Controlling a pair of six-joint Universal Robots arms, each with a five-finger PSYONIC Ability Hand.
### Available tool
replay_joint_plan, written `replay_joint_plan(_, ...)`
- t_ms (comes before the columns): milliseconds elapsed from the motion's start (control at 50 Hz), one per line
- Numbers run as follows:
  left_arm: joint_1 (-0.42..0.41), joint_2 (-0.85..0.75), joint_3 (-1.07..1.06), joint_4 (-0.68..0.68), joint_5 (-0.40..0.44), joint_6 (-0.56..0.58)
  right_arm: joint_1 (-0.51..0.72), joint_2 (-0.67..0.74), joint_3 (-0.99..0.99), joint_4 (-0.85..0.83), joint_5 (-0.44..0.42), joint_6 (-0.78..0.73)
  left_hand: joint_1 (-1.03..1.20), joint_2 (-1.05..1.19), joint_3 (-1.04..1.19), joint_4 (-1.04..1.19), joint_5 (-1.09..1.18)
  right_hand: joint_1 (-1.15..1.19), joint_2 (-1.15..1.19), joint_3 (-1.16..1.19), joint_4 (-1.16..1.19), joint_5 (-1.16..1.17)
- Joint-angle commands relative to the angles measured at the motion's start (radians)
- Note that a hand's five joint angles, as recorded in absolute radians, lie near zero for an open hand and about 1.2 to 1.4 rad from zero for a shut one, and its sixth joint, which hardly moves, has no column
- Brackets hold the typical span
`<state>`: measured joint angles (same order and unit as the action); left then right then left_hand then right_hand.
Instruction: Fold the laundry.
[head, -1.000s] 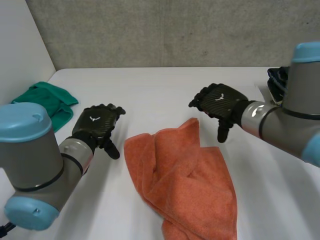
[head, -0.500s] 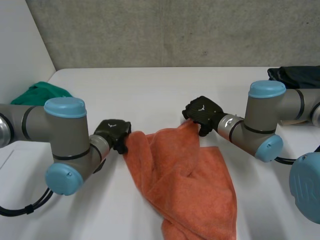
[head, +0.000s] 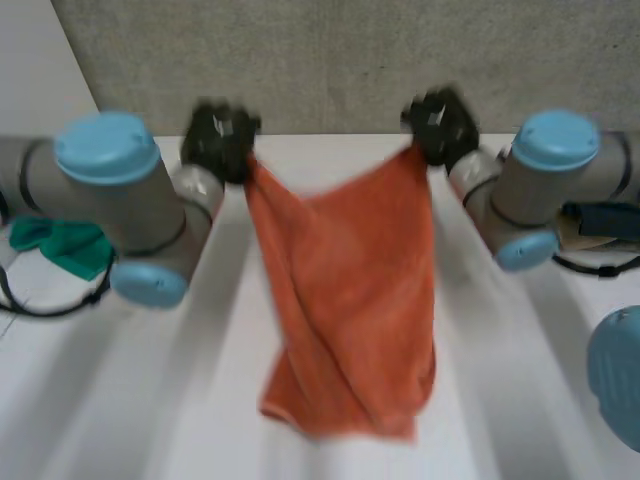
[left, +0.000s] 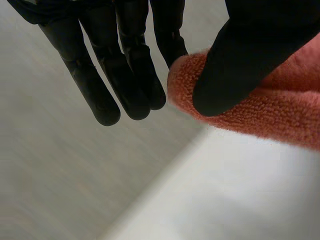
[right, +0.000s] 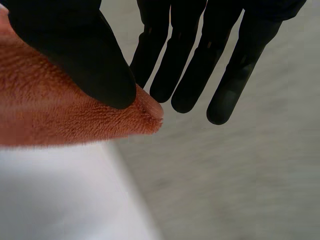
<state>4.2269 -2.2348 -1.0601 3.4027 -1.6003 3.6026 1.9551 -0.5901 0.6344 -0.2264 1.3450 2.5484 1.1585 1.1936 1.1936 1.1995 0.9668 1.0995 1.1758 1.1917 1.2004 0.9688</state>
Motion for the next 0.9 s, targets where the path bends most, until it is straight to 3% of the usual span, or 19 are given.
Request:
replay_joint_plan(20, -0.001, 0.11, 0.153, 0.19, -0.055, 0.051, 0.001, -0.209, 0.001, -0.205, 0.12, 0.157, 0.238, 0.203, 0.203, 0.197, 0.255, 0.297, 0.22, 0.205, 0.196, 0.253)
replay_joint_plan(120, -0.005, 0.201, 0.108, 0.207, -0.052, 0.048, -0.001, -0.356, 0.104, -0.199, 0.068, 0.194, 0.238, 0.203, 0.203, 0.197, 0.255, 0.297, 0.22, 0.205, 0.196, 0.253)
replay_joint_plan(280, -0.008, 0.319, -0.219, 0.17, -0.059, 0.051, -0.021, -0.533, 0.44, -0.139, -0.061, 0.19, 0.238, 0.203, 0.203, 0.197, 0.255, 0.297, 0.22, 0.205, 0.196, 0.253)
replay_joint_plan(360, -0.013, 0.333, -0.421, 0.144, -0.061, 0.048, -0.031, -0.551, 0.62, -0.044, -0.128, 0.167, 0.238, 0.203, 0.203, 0.197, 0.255, 0.297, 0.22, 0.205, 0.196, 0.253)
replay_joint_plan(440, -0.057, 0.325, -0.607, 0.141, -0.059, 0.048, -0.05, -0.545, 0.787, 0.045, -0.139, 0.068, 0.238, 0.203, 0.203, 0.197, 0.255, 0.297, 0.22, 0.205, 0.196, 0.253)
replay_joint_plan(520, -0.106, 0.295, -0.681, 0.132, -0.069, 0.05, -0.068, -0.54, 0.941, 0.09, -0.142, -0.083, 0.238, 0.203, 0.203, 0.197, 0.255, 0.297, 0.22, 0.205, 0.196, 0.253)
replay_joint_plan(620, -0.125, 0.277, -0.715, 0.075, -0.113, 0.047, -0.085, -0.525, 1.025, 0.091, -0.139, -0.149, 0.238, 0.203, 0.203, 0.197, 0.255, 0.297, 0.22, 0.205, 0.196, 0.253)
replay_joint_plan(660, -0.128, 0.282, -0.722, 0.047, -0.125, 0.044, -0.094, -0.525, 1.042, 0.091, -0.132, -0.148, 0.119, 0.083, 0.083, 0.078, 0.136, 0.297, 0.22, 0.205, 0.196, 0.253)
replay_joint_plan(720, -0.122, 0.325, -0.732, 0.003, -0.127, 0.042, -0.104, -0.527, 1.053, 0.094, -0.127, -0.146, -0.588, -0.623, -0.623, -0.629, -0.57, 0.297, 0.22, 0.205, 0.196, 0.253)
replay_joint_plan(760, -0.111, 0.384, -0.745, -0.011, -0.122, 0.038, -0.12, -0.542, 1.067, 0.093, -0.124, -0.145, -0.812, -0.847, -0.847, -0.853, -0.795, 0.297, 0.22, 0.205, 0.196, 0.253)
replay_joint_plan(820, -0.084, 0.441, -0.759, -0.013, -0.118, 0.033, -0.149, -0.574, 1.074, 0.091, -0.124, -0.134, -0.933, -0.968, -0.968, -0.974, -0.916, 0.297, 0.22, 0.205, 0.196, 0.253)
replay_joint_plan(900, 0.027, 0.535, -0.807, -0.016, -0.05, 0.01, -0.189, -0.591, 1.073, 0.091, -0.115, -0.103, -0.951, -0.986, -0.986, -0.992, -0.934, 0.297, 0.22, 0.205, 0.196, 0.253)
